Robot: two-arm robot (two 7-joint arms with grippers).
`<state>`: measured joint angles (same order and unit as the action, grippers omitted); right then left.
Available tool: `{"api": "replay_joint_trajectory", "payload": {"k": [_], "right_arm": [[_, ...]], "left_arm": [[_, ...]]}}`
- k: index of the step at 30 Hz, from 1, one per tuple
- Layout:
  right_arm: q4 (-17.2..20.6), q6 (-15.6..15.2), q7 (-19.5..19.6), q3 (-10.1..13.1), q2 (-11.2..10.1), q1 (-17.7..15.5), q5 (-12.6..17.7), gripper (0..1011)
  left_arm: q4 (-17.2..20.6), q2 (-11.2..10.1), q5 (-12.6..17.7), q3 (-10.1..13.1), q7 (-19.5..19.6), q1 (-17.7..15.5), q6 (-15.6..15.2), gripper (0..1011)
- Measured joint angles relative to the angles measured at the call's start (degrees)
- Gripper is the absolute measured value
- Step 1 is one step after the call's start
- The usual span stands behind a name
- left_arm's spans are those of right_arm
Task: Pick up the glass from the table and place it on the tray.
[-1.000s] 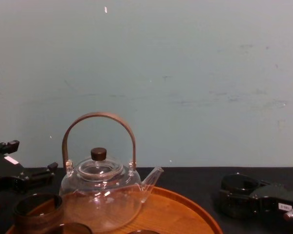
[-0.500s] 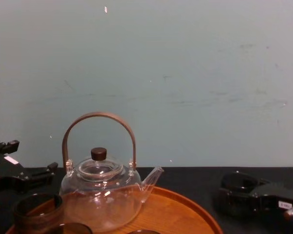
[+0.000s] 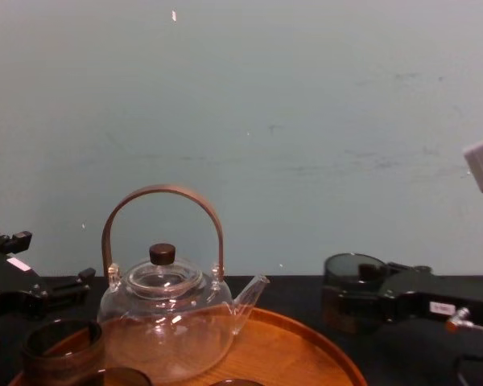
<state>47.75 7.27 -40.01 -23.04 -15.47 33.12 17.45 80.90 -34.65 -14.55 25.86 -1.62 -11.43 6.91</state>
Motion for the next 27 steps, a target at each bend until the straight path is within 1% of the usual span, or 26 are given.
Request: {"api": "replay_joint_trajectory", "payload": {"k": [4, 9, 10, 11, 12, 14, 15, 18, 19, 20, 24, 27], "right_arm": [[-1.3, 0.2, -1.8, -1.4, 1.0, 1.5, 0.4, 905], [-5.7, 1.6, -4.2, -3.2, 2.9, 4.2, 0.6, 905], [-7.7, 2.3, -5.0, -3.6, 3.7, 5.3, 0.7, 905], [-8.8, 2.7, -5.5, -3.8, 4.2, 5.9, 0.8, 905], [-11.1, 3.4, -6.3, -4.2, 5.1, 7.1, 0.8, 905], [-13.4, 4.2, -7.0, -4.5, 6.0, 8.2, 0.9, 905], [-15.7, 4.9, -7.7, -4.8, 6.8, 9.2, 0.9, 905], [-18.4, 5.9, -8.6, -5.0, 7.9, 10.4, 0.8, 905], [-20.3, 6.5, -9.3, -5.1, 8.6, 11.2, 0.8, 905], [-21.2, 6.7, -9.6, -5.1, 8.9, 11.6, 0.8, 905], [-25.5, 7.9, -10.9, -4.7, 10.4, 13.2, 0.6, 905], [-26.1, 7.9, -11.1, -4.5, 10.7, 13.3, 0.3, 905]], "left_arm": [[0.0, 0.0, 0.0, 0.0, 0.0, 0.0, 0.0, 1001], [0.0, 0.0, 0.0, 0.0, 0.0, 0.0, 0.0, 1001], [0.0, 0.0, 0.0, 0.0, 0.0, 0.0, 0.0, 1002], [0.0, 0.0, 0.0, 0.0, 0.0, 0.0, 0.0, 1002], [0.0, 0.0, 0.0, 0.0, 0.0, 0.0, 0.0, 1001], [0.0, 0.0, 0.0, 0.0, 0.0, 0.0, 0.0, 1001], [0.0, 0.0, 0.0, 0.0, 0.0, 0.0, 0.0, 1001], [0.0, 0.0, 0.0, 0.0, 0.0, 0.0, 0.0, 1001], [0.0, 0.0, 0.0, 0.0, 0.0, 0.0, 0.0, 1001], [0.0, 0.0, 0.0, 0.0, 0.0, 0.0, 0.0, 1001], [0.0, 0.0, 0.0, 0.0, 0.0, 0.0, 0.0, 1001], [0.0, 0.0, 0.0, 0.0, 0.0, 0.0, 0.0, 1001]]}}
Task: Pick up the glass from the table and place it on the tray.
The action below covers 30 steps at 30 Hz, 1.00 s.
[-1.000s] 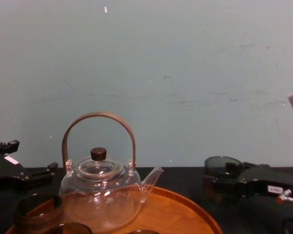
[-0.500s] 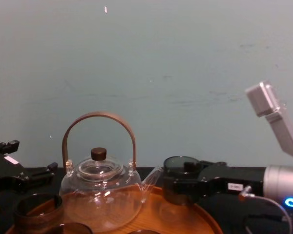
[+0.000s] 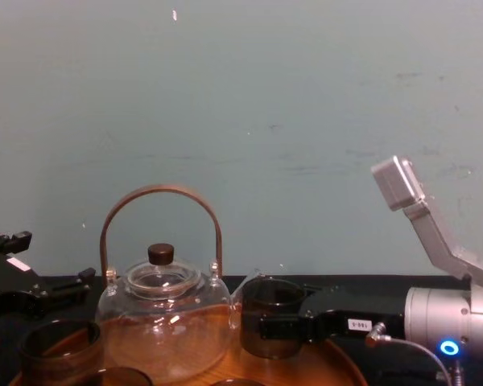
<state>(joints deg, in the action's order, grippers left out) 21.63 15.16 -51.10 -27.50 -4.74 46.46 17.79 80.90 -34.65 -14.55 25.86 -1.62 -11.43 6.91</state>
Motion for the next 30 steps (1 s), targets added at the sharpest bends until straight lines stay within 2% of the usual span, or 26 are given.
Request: {"api": "replay_joint_trajectory", "payload": {"k": [14, 30], "right_arm": [[6.5, -3.1, 1.1, 1.1, -1.7, -2.9, -0.5, 905], [5.9, -3.8, 0.8, 0.6, -1.5, -2.7, -0.7, 905]], "left_arm": [[0.0, 0.0, 0.0, 0.0, 0.0, 0.0, 0.0, 1001], [0.0, 0.0, 0.0, 0.0, 0.0, 0.0, 0.0, 1001]]}}
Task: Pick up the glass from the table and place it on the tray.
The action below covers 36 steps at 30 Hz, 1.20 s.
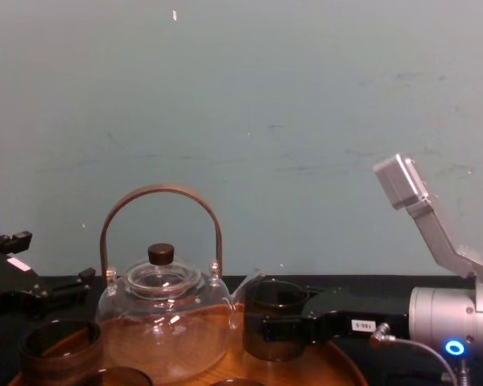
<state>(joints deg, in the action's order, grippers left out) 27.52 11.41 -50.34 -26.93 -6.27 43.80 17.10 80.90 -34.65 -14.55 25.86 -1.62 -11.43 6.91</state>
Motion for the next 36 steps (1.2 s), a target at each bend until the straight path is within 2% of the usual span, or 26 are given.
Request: {"api": "replay_joint_trajectory", "payload": {"k": [10, 16, 36], "right_arm": [[5.3, -2.9, 1.1, -0.8, -1.5, -2.4, 0.0, 905], [6.9, -4.0, 1.7, -1.4, -2.3, -3.2, 0.2, 905], [7.7, -5.6, 3.1, -2.9, -2.7, -3.4, 0.5, 905]], "left_arm": [[0.0, 0.0, 0.0, 0.0, 0.0, 0.0, 0.0, 1001], [0.0, 0.0, 0.0, 0.0, 0.0, 0.0, 0.0, 1001], [0.0, 0.0, 0.0, 0.0, 0.0, 0.0, 0.0, 1001]]}}
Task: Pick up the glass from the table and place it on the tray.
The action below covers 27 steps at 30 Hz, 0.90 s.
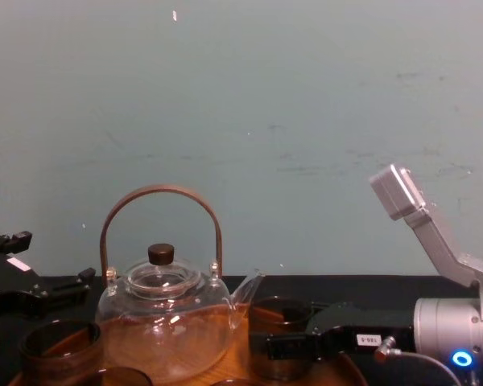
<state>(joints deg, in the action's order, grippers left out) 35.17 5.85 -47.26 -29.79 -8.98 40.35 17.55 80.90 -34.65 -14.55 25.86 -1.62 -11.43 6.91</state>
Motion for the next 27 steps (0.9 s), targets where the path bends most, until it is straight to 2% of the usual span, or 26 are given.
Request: {"api": "replay_joint_trajectory", "payload": {"k": [3, 8, 19, 24, 27], "right_arm": [[0.0, 0.0, 0.0, 0.1, 0.0, 0.0, 0.0, 908], [0.0, 0.1, 0.0, 0.1, 0.0, 0.1, 0.0, 1002], [0.1, 0.1, -0.1, 0.2, 0.0, 0.0, 0.0, 1002], [3.4, 0.9, 0.0, 0.6, -1.3, -1.3, 0.9, 1003], [6.7, 1.2, 0.2, 1.0, -2.4, -2.5, 1.6, 1002]], "left_arm": [[0.0, 0.0, 0.0, 0.0, 0.0, 0.0, 0.0, 1001], [0.0, 0.0, 0.0, 0.0, 0.0, 0.0, 0.0, 1001], [0.0, 0.0, 0.0, 0.0, 0.0, 0.0, 0.0, 1001], [0.0, 0.0, 0.0, 0.0, 0.0, 0.0, 0.0, 1001], [0.0, 0.0, 0.0, 0.0, 0.0, 0.0, 0.0, 1002]]}}
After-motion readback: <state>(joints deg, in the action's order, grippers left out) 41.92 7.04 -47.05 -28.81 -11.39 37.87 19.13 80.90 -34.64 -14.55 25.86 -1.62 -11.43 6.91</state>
